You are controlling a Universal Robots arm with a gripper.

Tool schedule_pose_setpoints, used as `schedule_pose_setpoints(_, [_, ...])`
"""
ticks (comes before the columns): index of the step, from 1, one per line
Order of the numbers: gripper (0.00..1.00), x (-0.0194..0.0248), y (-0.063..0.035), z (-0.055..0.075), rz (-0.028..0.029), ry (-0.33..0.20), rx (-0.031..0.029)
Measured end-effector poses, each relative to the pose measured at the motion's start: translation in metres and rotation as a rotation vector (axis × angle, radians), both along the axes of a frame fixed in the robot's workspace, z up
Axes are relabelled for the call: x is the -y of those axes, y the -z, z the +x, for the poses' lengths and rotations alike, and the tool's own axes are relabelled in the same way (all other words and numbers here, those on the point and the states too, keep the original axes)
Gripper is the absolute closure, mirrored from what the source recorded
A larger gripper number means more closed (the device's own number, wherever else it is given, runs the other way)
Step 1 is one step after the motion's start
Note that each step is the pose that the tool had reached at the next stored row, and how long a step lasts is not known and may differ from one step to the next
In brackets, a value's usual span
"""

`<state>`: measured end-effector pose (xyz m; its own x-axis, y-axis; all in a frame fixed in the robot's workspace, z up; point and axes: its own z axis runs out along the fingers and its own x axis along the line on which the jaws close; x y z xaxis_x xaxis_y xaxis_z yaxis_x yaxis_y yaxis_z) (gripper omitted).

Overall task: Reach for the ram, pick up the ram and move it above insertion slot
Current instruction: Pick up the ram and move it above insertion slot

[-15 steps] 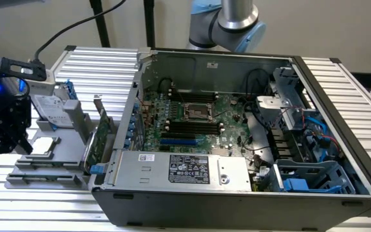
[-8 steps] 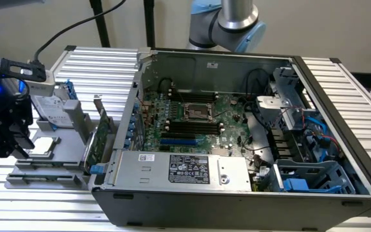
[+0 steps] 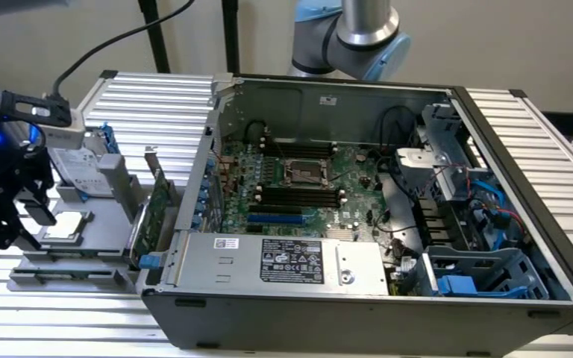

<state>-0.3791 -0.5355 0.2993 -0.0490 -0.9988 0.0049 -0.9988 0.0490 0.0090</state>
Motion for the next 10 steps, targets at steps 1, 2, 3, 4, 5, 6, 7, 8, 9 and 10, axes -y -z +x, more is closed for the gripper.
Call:
schedule_pose_setpoints(1, [0.58, 0.0002, 0.0008, 0.0, -0.0001, -0.004, -0.0001])
schedule_pose_setpoints(2, [0.58, 0.0006, 0.002, 0.0, -0.0003, -0.008, -0.0002])
schedule_pose_setpoints(3, [0.58, 0.0009, 0.0035, 0.0, -0.0002, -0.013, -0.0001])
schedule_pose_setpoints(4, [0.58, 0.0012, 0.0054, -0.001, -0.0001, -0.018, -0.0001])
schedule_pose_setpoints(5, [0.58, 0.0015, 0.0072, -0.001, 0.0, -0.023, 0.0])
schedule_pose_setpoints(6, [0.58, 0.0018, 0.0089, -0.001, -0.0001, -0.027, -0.0002])
schedule_pose_setpoints(7, [0.58, 0.0021, 0.0108, -0.002, -0.0001, -0.031, -0.0001])
schedule_pose_setpoints(8, [0.58, 0.0023, 0.0125, -0.003, 0.0, -0.035, -0.0002])
schedule_pose_setpoints(9, [0.58, 0.0026, 0.0143, -0.003, 0.0001, -0.039, -0.0001])
schedule_pose_setpoints(10, [0.58, 0.0028, 0.0162, -0.004, 0.0004, -0.043, -0.0001])
